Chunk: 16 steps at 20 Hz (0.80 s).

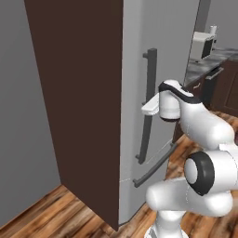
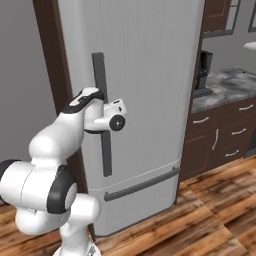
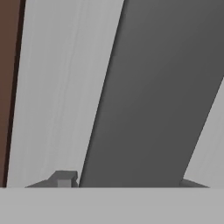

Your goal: Gather the lemon and cucumber from the fridge and place them on a tray on the dining counter. Then gather the fish and steak from the fridge and place them on the other tray.

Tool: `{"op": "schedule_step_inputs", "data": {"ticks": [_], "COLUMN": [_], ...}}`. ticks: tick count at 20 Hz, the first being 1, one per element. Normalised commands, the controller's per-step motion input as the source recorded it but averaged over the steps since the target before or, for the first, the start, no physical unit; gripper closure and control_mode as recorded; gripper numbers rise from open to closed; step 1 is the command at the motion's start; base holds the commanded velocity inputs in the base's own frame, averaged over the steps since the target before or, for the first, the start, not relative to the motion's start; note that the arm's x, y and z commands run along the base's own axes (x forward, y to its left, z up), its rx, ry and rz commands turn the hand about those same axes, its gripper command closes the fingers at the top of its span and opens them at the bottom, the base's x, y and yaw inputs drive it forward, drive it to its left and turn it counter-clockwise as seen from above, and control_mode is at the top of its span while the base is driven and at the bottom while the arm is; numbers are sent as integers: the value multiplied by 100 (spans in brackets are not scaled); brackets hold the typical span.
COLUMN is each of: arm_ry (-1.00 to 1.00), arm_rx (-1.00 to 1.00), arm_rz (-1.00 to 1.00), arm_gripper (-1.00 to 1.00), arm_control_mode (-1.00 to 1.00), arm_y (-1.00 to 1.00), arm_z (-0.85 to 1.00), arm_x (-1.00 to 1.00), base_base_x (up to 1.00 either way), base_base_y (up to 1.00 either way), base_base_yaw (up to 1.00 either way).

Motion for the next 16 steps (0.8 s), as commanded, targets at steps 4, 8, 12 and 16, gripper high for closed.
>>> {"op": "schedule_step_inputs", "data": {"ticks": [4,8,12,16], "arm_ry": [0,0,0,4], "arm_rx": [8,12,15,20], "arm_rz": [-21,-31,-32,-30], "arm_gripper": [100,100,100,100], "arm_control_mode": [-100,-100,-100,-100], "arm_y": [-48,-60,-61,-83], "arm_z": [0,0,9,22], "arm_x": [-67,-92,-94,-71], "base_base_x": [0,0,0,0], "base_base_y": [0,0,0,0], "base_base_yaw": [0,0,0,0]}}
